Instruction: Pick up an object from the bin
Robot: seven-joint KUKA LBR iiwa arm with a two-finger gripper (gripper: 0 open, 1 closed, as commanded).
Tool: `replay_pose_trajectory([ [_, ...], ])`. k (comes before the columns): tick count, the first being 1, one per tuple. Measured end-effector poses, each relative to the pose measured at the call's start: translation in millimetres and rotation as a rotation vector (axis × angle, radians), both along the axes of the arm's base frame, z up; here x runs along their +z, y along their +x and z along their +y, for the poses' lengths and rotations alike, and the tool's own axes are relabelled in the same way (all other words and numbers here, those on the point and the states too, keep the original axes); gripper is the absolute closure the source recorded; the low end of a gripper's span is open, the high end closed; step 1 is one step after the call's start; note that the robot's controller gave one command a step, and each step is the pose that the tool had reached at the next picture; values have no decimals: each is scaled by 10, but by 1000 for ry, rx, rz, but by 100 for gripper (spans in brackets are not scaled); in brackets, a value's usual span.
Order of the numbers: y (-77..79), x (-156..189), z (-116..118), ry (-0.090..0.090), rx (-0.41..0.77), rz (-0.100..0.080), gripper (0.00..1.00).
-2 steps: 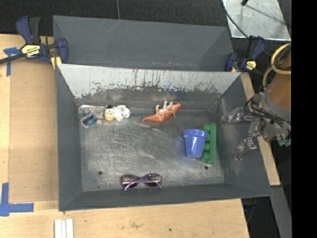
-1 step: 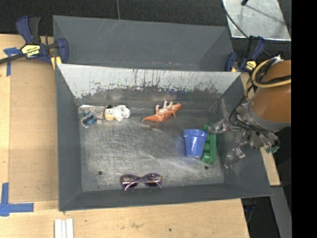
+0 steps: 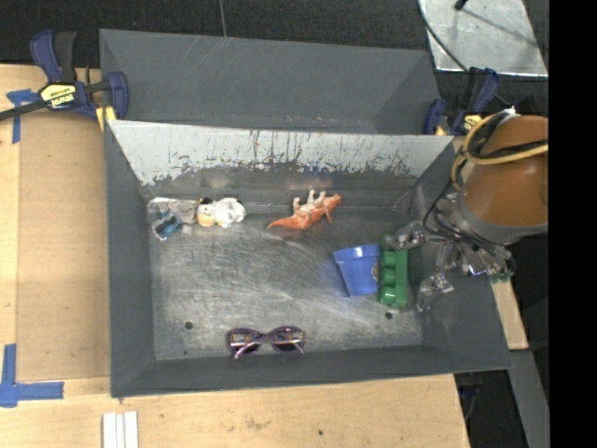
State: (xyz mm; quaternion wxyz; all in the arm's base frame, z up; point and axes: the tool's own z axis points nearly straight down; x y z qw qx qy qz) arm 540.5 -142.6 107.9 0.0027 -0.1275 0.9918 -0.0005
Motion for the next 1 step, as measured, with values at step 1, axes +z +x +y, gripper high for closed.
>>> replay_pose_trajectory([
  [1,-22,-137,-6,1,-212,3,0],
])
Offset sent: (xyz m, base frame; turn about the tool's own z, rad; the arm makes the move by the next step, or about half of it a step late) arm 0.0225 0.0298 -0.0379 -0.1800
